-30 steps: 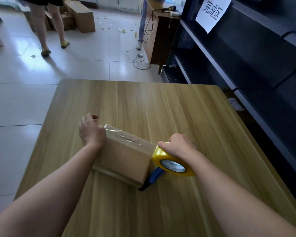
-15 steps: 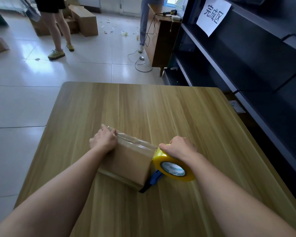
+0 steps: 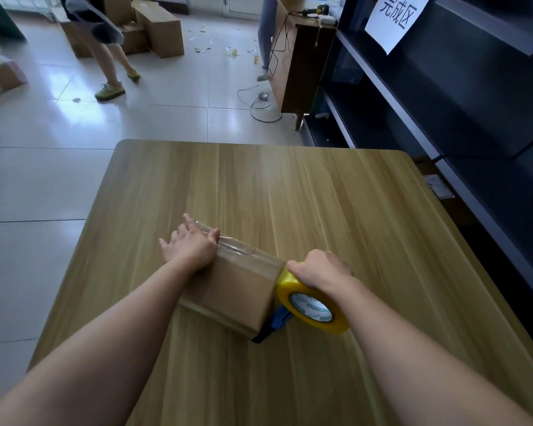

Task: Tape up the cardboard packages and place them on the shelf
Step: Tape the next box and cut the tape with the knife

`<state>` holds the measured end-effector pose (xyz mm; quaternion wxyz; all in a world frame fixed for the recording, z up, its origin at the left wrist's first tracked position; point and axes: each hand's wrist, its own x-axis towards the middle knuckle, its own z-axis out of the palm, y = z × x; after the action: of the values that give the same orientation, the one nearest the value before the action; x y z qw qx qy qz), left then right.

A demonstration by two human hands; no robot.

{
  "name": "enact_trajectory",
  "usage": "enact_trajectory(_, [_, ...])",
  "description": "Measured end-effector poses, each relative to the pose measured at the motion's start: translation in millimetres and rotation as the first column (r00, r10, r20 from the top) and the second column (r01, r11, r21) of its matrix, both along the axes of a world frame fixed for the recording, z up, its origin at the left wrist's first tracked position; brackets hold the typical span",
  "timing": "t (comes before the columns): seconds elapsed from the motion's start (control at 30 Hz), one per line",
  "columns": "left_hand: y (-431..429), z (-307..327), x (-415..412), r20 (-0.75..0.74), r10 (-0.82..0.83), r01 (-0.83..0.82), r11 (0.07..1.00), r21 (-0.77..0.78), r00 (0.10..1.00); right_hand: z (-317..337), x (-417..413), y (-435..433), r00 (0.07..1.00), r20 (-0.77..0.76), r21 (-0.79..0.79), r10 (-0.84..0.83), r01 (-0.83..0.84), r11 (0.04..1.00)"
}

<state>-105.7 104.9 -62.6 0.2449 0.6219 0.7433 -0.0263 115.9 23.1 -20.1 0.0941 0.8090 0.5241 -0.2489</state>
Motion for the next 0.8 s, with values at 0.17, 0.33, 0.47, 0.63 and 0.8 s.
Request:
enact_trajectory(0.17, [-6.7, -2.2, 2.0, -0.089, -0.052, 0.060, 0.995, 0.085, 0.995, 0.3, -5.0, 4.8, 0.998, 0.051, -0.015, 0.027, -0.026, 1.000])
enact_trajectory(0.33, [-12.4, -2.5, 4.0, -0.187, -0.096, 0.110, 0.992, 0.062, 0.978, -1.5, -5.4, 7.2, 0.997, 0.065, -0.035, 0.040, -0.038, 0.999])
enact_trajectory(0.47, [-23.0, -5.1, 24.4, -0.110, -0.290, 0.305, 0.940, 0.154, 0.951, -2.5, -2.6, 7.3, 0.997, 0.056, -0.027, 0.061, -0.060, 0.998])
enact_trajectory(0.63, [-49.9, -9.1, 61.0, -0.148, -0.681, 0.694, 0.678, 0.243, 0.717, -2.7, 3.7, 5.8, 0.997, -0.001, -0.021, 0.082, -0.082, 0.996])
enact_trajectory(0.8, [-46.0, -3.6, 60.8, -0.156, -0.758, 0.773, 0.629, 0.078, 0.633, -7.4, 15.7, 10.8, 0.992, -0.122, -0.052, -0.013, 0.007, 0.999])
